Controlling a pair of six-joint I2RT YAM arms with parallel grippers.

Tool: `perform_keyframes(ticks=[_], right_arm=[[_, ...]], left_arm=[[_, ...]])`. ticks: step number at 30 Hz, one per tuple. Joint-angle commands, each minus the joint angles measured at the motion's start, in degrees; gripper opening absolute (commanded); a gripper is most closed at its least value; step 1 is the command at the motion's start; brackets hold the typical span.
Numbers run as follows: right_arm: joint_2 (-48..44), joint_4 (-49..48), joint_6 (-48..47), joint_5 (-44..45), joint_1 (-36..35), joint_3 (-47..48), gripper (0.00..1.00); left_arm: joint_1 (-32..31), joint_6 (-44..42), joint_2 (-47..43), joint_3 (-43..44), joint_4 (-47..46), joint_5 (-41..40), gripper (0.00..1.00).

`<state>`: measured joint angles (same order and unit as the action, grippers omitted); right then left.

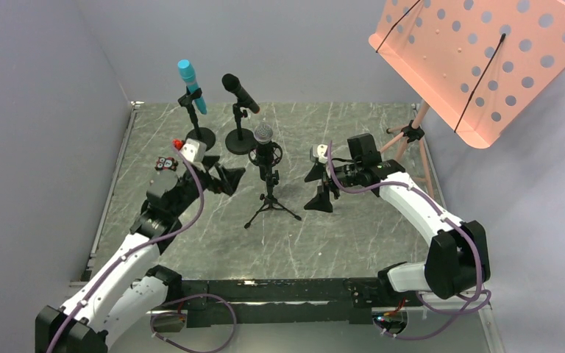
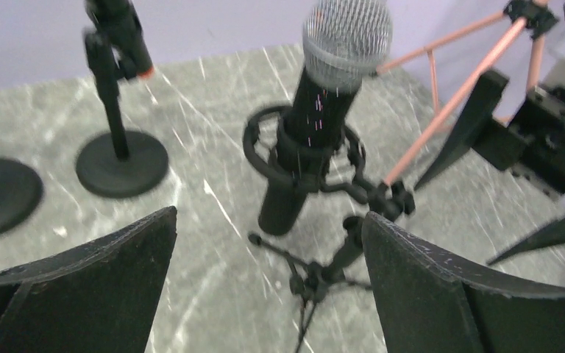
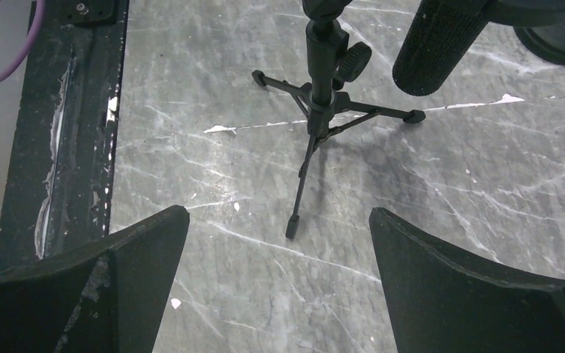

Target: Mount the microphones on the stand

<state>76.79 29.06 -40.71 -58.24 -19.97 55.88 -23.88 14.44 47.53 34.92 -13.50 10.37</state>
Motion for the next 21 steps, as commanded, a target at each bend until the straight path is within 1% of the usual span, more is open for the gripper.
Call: perform_keyframes(ticks=[1,3,5,7,9,13,16,18,21], right_arm=[[0.17,-5.89,2.51,-1.97,-0.53,-1.56,1.00],[0.63,-6.20,2.65,-2.12,-0.75,-1.65,1.00],[1.22,-5.93,2.50,-2.23,-0.86,-1.44,1.00],[1.69,-5.49,2.11,-2.19,-0.94,-1.16,1.00],[1.70,-4.93,1.56,-1.95,-0.95,-1.04,1.00],[1.41,-4.54,0.88,-1.47,-0.85,-0.99,1.00],[1.26,-3.62,-0.13,-1.13,-0.85,-0.65,1.00],[0.91,-3.33,-0.53,-0.96,-0.86,-0.59,1.00],[0.21,-3.09,-1.02,-0.83,-0.86,-0.68,1.00]], left_arm=[[0.63,4.89,-3.88,-6.77,-1.10,8.37,0.99],[0.44,5.43,-4.45,-11.15,-5.55,14.38,0.92],[-0.38,5.22,-3.75,-17.01,-14.65,18.36,0.87],[-2.09,3.61,-1.70,-20.30,-20.54,19.08,0.86],[-3.95,0.94,1.85,-21.51,-24.35,18.16,0.87],[-6.16,-3.34,12.16,-19.50,-30.72,16.49,0.87],[-7.62,-6.09,20.72,-17.46,-37.40,15.15,0.87],[-7.96,-6.51,25.25,-16.04,-43.24,14.85,0.87],[-8.61,-6.05,30.83,-13.53,-48.06,14.71,0.84]])
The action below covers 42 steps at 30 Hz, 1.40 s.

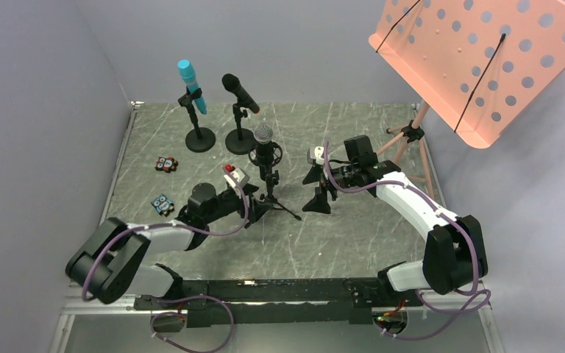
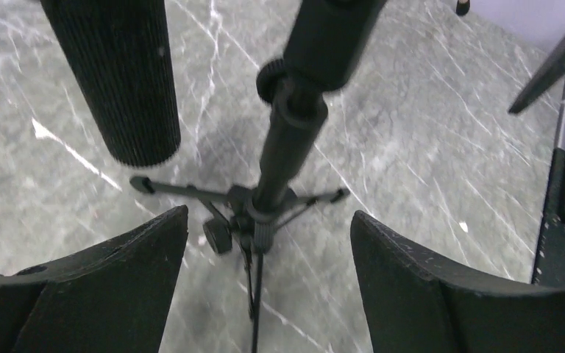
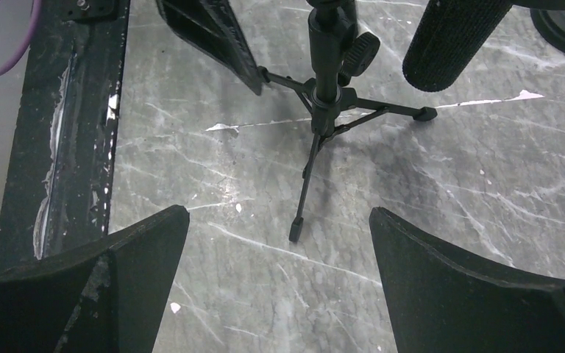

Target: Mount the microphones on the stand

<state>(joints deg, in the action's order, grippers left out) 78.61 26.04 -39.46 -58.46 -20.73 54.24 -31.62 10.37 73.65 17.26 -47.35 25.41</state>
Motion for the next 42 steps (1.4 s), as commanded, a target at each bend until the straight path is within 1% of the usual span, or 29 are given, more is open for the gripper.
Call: perform_keyframes(ticks=[1,4,8,11,14,16,19,20,25,31,33,38,42], right_arm=[[-1.68,0.08,-2.39,-0.61,-0.08,0.96,1.00],[-2.26,0.56,-2.99,-0.60,-0.10,1.10,1.00],[-2.82,0.83,-3.55,-0.58,-0.10,1.12,1.00],[-2.76,1.31,-4.00,-0.76,-0.10,1.29,1.00],[-2.69,1.70,-4.22,-0.78,-0.09,1.47,1.00],[-2.76,1.73,-4.30,-0.84,-0.10,1.48,1.00],[-2.85,1.88,-4.39,-0.78,-0.10,1.57,1.00],[-2.92,2.02,-4.52,-0.66,-0.10,1.57,1.00],[-3.55,2.24,-5.07,0.16,-0.10,1.57,1.00],[-4.73,2.79,-5.62,1.08,-0.08,1.79,1.00],[-5.23,2.71,-5.71,1.46,-0.08,1.75,1.00],[-6.02,3.02,-6.09,2.05,-0.01,1.90,1.00],[-6.24,3.87,-6.87,2.75,-0.01,2.27,1.00]], left_arm=[[-1.30,-1.94,6.09,4.81,-15.20,-0.66,0.83],[-2.90,-2.17,8.74,6.34,-16.80,-2.66,0.80],[-5.31,-2.82,10.20,7.47,-15.95,-6.34,0.66],[-7.32,-3.81,10.33,7.76,-14.55,-10.72,0.57],[-8.39,-4.20,9.99,7.57,-13.74,-13.46,0.42],[-8.69,-4.41,9.78,7.74,-12.99,-14.17,0.28],[-8.78,-5.20,9.40,8.73,-11.22,-14.27,0.03],[-8.74,-5.59,9.27,9.16,-10.64,-14.19,0.00],[-8.79,-8.49,9.09,12.87,-8.07,-13.14,0.00],[-8.17,-16.16,12.83,24.58,-0.67,-11.90,0.00],[-6.71,-16.13,15.32,28.79,-0.50,-10.44,0.00],[-1.75,-12.43,24.19,40.32,-1.34,-5.06,0.00],[0.10,-11.31,32.29,51.52,1.35,-2.22,0.00]])
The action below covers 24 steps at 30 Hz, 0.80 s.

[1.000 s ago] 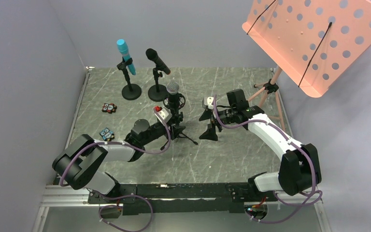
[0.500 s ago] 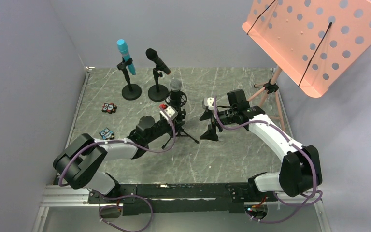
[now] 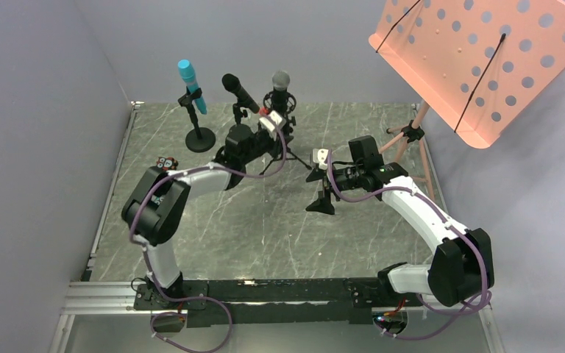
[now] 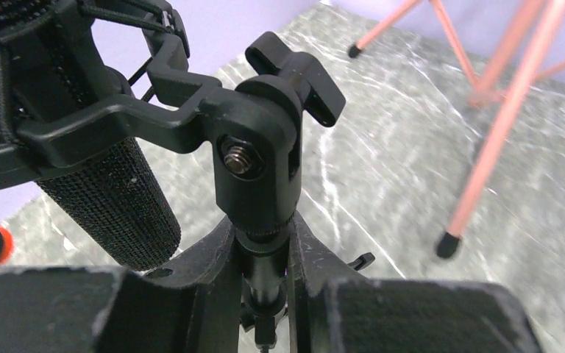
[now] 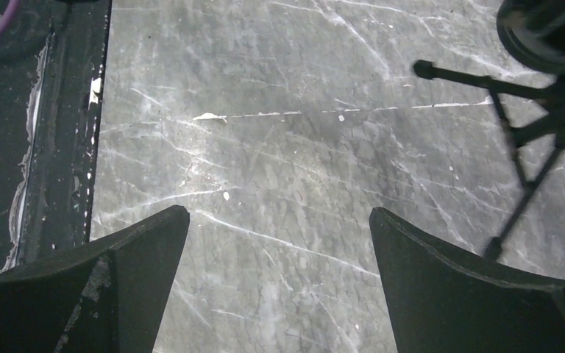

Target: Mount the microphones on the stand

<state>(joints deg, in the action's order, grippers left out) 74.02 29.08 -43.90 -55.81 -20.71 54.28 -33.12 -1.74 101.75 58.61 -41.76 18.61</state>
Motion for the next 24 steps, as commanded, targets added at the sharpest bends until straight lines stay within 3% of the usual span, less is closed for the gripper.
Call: perform_keyframes(ticks=[1,11,18,24], right_arm=[[-1.71,0.97,-2.64,0.52,-0.03,2.38,1.00],[-1.55,2.59,-3.61,1.28,0.66,3.35,1.00],[-1.40,3.32,-3.99,0.85,0.98,3.72,1.00],[-0.82,3.91,-4.33,0.53,1.02,4.07,1.00]], left_arm=[[1.99,1.15,6.16,12.77,-3.92,4.71,0.00],[4.14,7.05,24.47,35.35,-0.79,4.24,0.00],[4.03,10.05,28.20,38.77,0.20,3.32,0.01],[3.79,11.01,27.88,35.62,-0.89,2.94,0.24]])
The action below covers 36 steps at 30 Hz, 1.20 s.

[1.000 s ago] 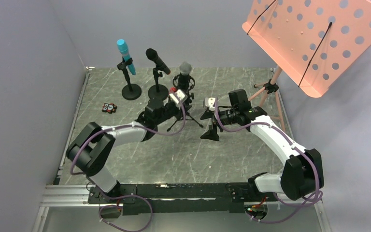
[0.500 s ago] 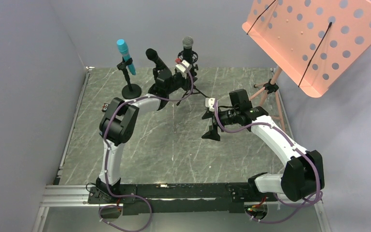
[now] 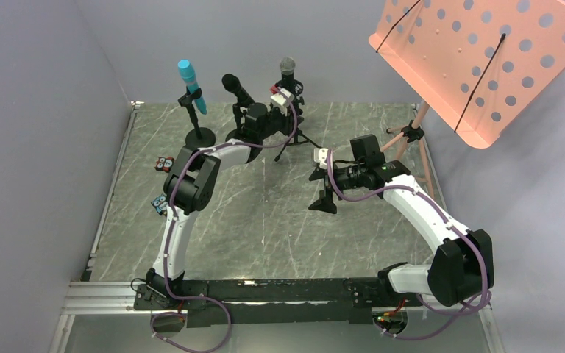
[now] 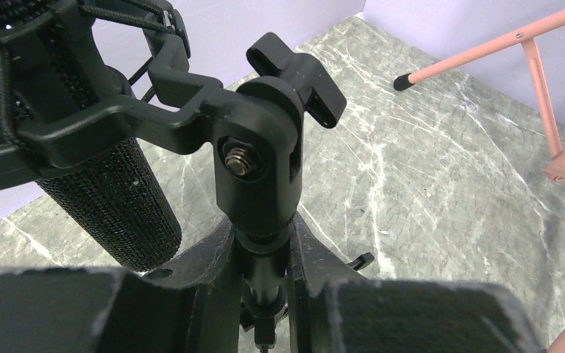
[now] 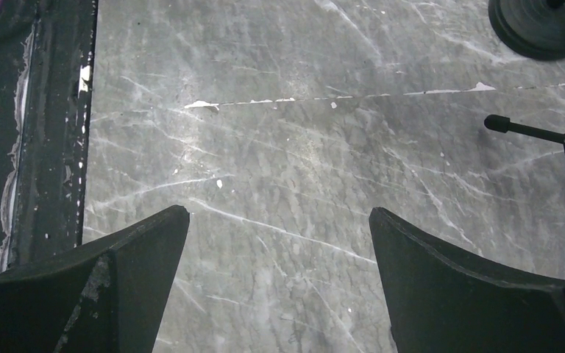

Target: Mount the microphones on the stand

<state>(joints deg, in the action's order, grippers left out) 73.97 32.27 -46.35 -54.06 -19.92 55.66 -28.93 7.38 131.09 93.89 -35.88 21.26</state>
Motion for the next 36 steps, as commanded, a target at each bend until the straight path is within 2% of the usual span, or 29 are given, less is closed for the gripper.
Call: perform_keyframes(ticks=[1,9,15,20,25,30,36], right_arm=[[-0.76,0.77,-1.86,-1.15,0.24,2.66,1.00],[-0.67,0.78,-1.69,-1.13,0.41,2.79,1.00],[-1.10,0.84,-1.55,-1.55,1.14,2.88,1.00],[-1.49,0.78,-1.38,-2.08,1.93,2.79,1.00],[-1.72,1.09,-1.74,-2.01,2.68,2.92,1.00],[-2.09,1.28,-1.99,-2.27,3.93,2.88,1.00],[-2.15,2.00,-2.56,-2.45,5.57,3.01,1.00]], left_arm=[[-0.47,1.86,-1.79,-0.60,-7.28,0.28,0.27],[-1.72,-1.20,-3.92,-3.46,-4.81,2.01,0.31],[-2.32,-2.33,-4.62,-3.36,-1.80,1.99,0.40],[-2.76,-2.44,-5.86,-4.41,-1.04,1.24,0.53],[-2.99,-1.66,-9.56,-6.75,0.30,-0.18,0.72],[-2.90,-1.55,-17.03,-13.60,3.69,-3.97,0.86],[-2.69,-0.75,-28.21,-26.93,6.93,-7.47,0.89]])
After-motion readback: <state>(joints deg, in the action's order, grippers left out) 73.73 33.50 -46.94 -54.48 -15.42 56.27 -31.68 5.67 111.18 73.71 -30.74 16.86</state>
